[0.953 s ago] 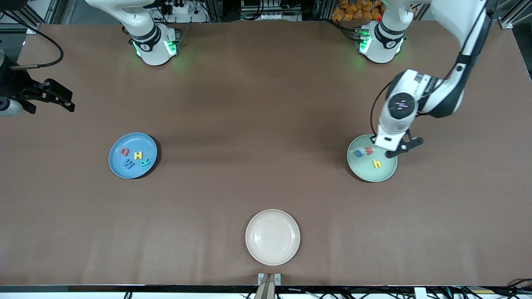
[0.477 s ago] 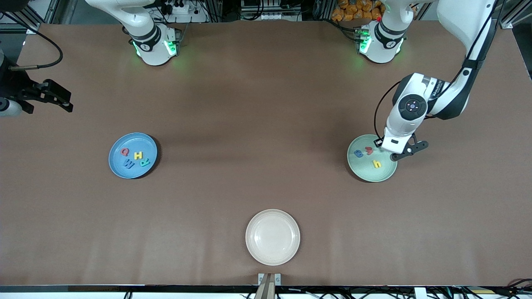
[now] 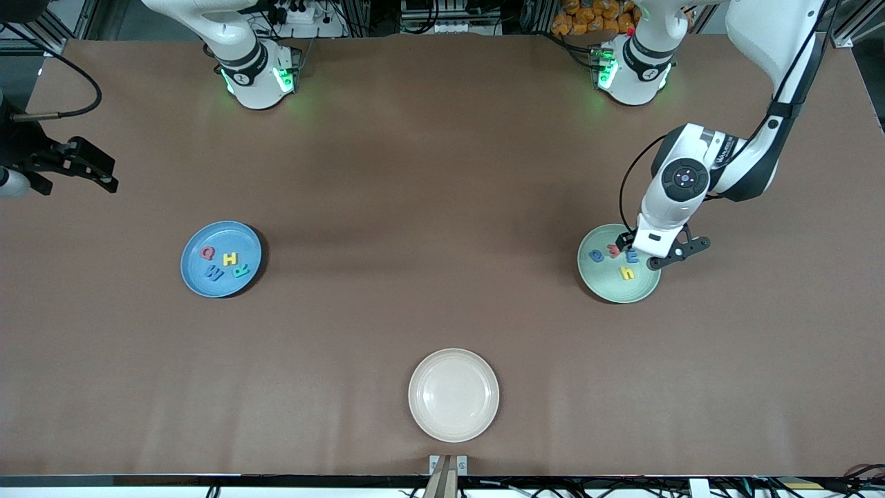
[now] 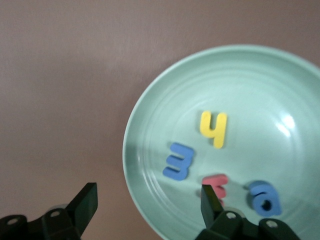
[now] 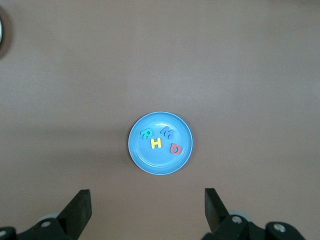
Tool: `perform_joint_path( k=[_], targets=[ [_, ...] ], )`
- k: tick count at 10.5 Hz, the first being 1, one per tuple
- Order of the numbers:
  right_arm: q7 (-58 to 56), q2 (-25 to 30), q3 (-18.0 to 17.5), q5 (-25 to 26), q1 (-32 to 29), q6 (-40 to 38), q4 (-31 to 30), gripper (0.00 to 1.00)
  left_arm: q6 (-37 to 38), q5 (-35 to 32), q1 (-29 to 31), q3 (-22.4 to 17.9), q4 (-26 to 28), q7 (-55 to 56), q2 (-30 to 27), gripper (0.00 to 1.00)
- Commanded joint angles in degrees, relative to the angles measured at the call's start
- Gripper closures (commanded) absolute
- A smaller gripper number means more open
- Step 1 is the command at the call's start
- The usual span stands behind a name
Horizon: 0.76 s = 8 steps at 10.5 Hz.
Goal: Sort uppercase to blue plate, lowercase to green plate
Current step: 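Carry the blue 3 over the green plate with the left gripper, then release the 3 onto the green plate and raise the left gripper away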
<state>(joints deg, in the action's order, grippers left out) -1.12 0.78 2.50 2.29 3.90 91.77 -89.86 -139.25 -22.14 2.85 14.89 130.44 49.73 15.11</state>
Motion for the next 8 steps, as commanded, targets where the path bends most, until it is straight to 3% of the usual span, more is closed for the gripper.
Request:
perform_joint_path(
  k=[1,2,6,7,8],
  targets=[
    [0.15,-0.61,-0.13,0.61,0.05,0.95,0.21,0.0,1.34,10.48,0.4,-0.47,-2.11,-9.94,-4.45,0.08],
    [0.15,-0.69,-0.13,0.61,0.05,0.95,0.21,0.0,4.31,15.32,0.4,-1.26,-3.86,-14.0,-6.13,0.08],
    [0.06,-0.52,-0.04,0.61,-0.3,0.43,0.12,0.0,26.87,25.02,-0.04,-7.75,-20.44,-30.08,-10.18,0.08],
    [-0.03,-0.34,0.05,0.61,-0.39,0.43,0.21,0.0,32.67,26.26,-0.47,-9.86,-25.01,-33.08,-10.53,0.0],
    [-0.03,-0.34,0.05,0.61,-0.39,0.77,0.21,0.0,36.82,26.53,-1.43,-11.71,-28.88,-36.07,-10.97,0.0]
  ],
)
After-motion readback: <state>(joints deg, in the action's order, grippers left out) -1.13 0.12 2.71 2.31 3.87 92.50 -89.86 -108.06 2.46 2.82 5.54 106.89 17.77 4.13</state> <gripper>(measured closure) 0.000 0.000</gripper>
